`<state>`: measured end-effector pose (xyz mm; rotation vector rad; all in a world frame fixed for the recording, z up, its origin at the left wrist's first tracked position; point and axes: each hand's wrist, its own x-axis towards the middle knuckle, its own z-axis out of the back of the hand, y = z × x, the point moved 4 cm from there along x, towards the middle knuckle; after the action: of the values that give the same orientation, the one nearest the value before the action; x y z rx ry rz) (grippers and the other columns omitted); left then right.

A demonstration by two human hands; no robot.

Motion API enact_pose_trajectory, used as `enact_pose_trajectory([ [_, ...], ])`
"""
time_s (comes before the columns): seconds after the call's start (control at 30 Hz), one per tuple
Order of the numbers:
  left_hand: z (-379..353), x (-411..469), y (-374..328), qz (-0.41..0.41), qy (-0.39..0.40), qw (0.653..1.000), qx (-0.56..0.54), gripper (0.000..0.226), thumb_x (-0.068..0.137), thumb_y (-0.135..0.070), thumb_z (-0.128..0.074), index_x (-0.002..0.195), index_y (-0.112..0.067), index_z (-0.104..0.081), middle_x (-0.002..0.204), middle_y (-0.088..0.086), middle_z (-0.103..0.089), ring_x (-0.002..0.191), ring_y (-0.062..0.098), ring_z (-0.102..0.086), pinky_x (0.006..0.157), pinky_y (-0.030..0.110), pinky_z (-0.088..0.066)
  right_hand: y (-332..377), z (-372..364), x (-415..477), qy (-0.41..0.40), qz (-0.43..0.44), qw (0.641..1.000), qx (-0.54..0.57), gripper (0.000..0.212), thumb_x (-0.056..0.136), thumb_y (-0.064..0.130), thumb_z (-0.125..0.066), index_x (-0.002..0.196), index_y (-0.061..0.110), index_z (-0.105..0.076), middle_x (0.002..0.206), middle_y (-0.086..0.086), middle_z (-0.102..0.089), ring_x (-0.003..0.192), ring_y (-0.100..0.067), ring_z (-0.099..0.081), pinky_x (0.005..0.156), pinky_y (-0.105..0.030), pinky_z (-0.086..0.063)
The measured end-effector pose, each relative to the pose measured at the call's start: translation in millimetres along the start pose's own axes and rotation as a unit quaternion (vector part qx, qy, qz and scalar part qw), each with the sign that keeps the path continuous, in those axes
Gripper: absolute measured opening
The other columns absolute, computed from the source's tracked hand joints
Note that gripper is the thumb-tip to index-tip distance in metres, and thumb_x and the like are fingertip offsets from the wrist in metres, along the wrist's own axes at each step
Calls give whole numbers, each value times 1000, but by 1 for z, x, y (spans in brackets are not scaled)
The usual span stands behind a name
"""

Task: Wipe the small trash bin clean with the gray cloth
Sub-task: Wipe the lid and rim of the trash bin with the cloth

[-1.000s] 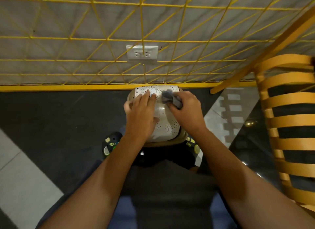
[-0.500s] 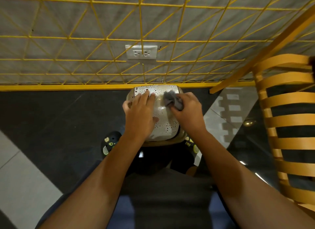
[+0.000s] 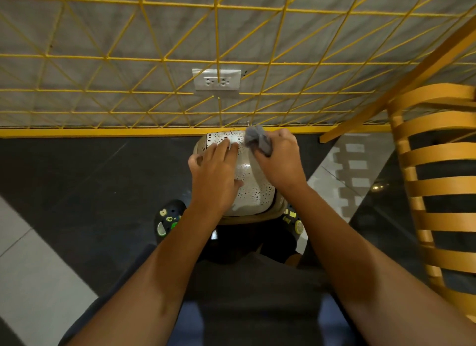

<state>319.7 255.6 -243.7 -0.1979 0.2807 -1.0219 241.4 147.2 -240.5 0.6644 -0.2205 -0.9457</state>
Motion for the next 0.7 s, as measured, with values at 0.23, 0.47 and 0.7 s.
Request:
enact_pose_trajectory([
  [0.23, 1, -2, 0, -7, 1, 1000, -2, 73, 79, -37, -66, 140, -20, -30, 149, -1, -28, 135, 19, -28, 105, 43, -19, -23, 21, 20, -26, -105, 992, 58, 13, 90, 19, -54, 80, 10, -56, 104, -12, -55, 70, -11, -45, 51, -7, -34],
  [0.47, 2, 0, 1, -9, -3, 1000, -3, 73, 76, -37, -69, 138, -19, -34, 146, -2, -32, 133, 19, -32, 101, 42, -21, 0, -3, 2, -16, 12, 999, -25, 27, 90, 28, -57, 98, 3, -63, 96, -5, -38, 96, -19, -41, 83, -24, -38],
  [0.7, 0, 0, 2, -14, -2, 1000, 5, 74, 77, -38, -67, 140, -19, -33, 147, -2, -31, 133, 19, -32, 102, 42, -20, -13, 13, 28, -33, -59, 998, -7, 19, 90, 23, -57, 87, 5, -62, 117, -17, -50, 88, -12, -43, 69, -10, -23],
])
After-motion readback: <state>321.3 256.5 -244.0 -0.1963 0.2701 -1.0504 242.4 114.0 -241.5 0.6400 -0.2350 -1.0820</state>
